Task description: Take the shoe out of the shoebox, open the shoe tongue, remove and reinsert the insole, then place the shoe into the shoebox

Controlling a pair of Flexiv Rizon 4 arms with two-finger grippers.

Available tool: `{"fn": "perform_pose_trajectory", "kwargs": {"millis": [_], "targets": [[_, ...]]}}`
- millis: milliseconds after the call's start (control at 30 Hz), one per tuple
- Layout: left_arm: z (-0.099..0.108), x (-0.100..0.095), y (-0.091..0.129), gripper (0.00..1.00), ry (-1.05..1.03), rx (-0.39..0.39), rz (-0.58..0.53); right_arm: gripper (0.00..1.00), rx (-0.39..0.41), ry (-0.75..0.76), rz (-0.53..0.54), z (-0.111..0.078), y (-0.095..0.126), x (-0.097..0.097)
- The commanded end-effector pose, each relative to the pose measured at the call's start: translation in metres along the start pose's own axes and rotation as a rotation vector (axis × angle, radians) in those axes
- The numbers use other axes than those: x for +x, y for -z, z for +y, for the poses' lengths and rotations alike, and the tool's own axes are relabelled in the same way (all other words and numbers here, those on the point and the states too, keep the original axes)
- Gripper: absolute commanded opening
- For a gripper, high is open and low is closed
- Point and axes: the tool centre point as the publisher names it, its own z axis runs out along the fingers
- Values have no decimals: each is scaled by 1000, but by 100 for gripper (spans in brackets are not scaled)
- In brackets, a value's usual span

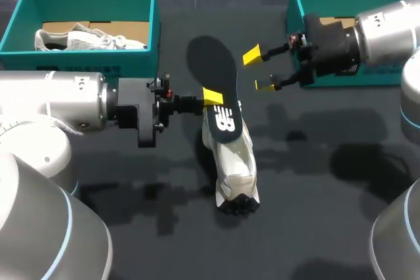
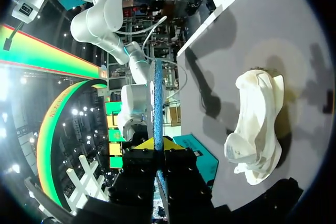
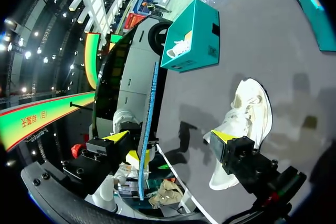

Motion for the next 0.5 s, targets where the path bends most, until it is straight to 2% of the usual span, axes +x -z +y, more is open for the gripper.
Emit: {"fn": "perform_pose_trajectory", "kwargs": {"millis": [33, 167, 333, 467, 500], "targets": [[7, 5, -22, 0, -4, -9, 12, 100, 0, 5, 21, -3, -10, -2], [12, 8, -30, 0, -13, -17, 27, 100, 15, 6, 46, -7, -16, -3], [16, 13, -36, 0, -23, -26, 39, 88, 6, -2, 85, -12, -16, -4], [17, 16, -41, 0, -42, -37, 47, 71, 3, -30, 106, -14, -17, -2], [17, 17, -43, 0, -45, -39, 47, 63, 1, -35, 112, -14, -17, -1]]}}
